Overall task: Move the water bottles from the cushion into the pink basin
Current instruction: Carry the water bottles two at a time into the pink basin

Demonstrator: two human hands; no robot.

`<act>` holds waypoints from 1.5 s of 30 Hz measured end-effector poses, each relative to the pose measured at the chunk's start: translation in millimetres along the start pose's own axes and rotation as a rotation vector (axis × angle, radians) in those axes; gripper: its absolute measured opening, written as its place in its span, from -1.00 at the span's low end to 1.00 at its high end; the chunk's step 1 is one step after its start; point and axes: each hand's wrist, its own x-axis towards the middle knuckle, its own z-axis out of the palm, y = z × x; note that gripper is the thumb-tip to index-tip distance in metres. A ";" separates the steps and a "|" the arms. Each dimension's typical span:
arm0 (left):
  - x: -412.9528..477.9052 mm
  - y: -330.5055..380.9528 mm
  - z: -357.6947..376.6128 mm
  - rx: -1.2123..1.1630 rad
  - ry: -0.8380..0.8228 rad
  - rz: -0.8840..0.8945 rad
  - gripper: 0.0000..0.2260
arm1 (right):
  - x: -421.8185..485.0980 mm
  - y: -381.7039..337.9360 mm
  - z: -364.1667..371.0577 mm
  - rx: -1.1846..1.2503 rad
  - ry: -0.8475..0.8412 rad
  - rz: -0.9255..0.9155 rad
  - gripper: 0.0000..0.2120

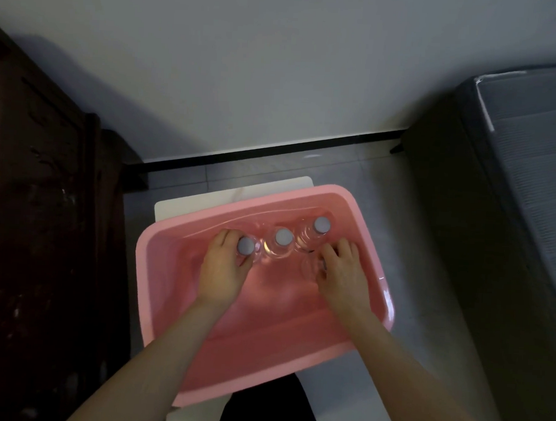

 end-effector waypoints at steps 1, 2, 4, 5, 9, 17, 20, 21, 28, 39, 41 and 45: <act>-0.3 0.6 -0.7 0.025 -0.021 0.005 -0.81 | 1.0 -0.1 -0.7 -0.045 -0.024 -0.003 -0.84; 0.0 2.4 -2.0 0.055 -0.052 0.002 -0.80 | 2.3 -0.4 -2.8 -0.087 -0.053 -0.010 -0.80; 3.8 9.1 -7.3 0.114 -0.137 -0.028 -0.72 | 6.0 -3.0 -12.1 -0.121 -0.094 -0.028 -0.70; 6.9 14.3 -12.5 0.134 -0.176 -0.038 -0.67 | 8.5 -6.3 -20.6 -0.115 -0.084 -0.051 -0.65; 17.1 44.1 -58.4 0.201 -0.256 0.032 -0.54 | 22.0 -32.5 -72.9 -0.072 0.039 -0.160 -0.61; -36.6 98.0 -221.0 0.250 0.174 0.048 -0.27 | 27.6 -122.9 -178.2 0.023 0.080 -0.553 -0.49; -106.2 107.9 -283.1 0.253 0.458 -0.087 -0.27 | 8.4 -175.1 -200.7 0.091 0.073 -0.721 -0.50; -134.3 106.3 -300.7 0.248 0.533 -0.141 -0.29 | -2.6 -194.5 -204.1 0.132 0.058 -0.766 -0.49; -353.4 94.5 -364.3 -0.295 1.053 -0.546 -0.59 | -97.5 -296.3 -180.3 0.480 -0.297 -0.974 -0.55; -567.7 48.2 -395.3 -0.532 1.464 -0.656 -0.79 | -249.6 -443.5 -96.7 0.327 -0.510 -1.266 -0.67; -598.7 28.4 -402.3 -0.508 1.423 -0.680 -0.76 | -276.0 -465.7 -79.5 0.213 -0.508 -1.307 -0.65; -645.9 -13.6 -433.8 -0.454 1.335 -0.715 -0.72 | -321.7 -515.6 -50.7 0.124 -0.507 -1.265 -0.65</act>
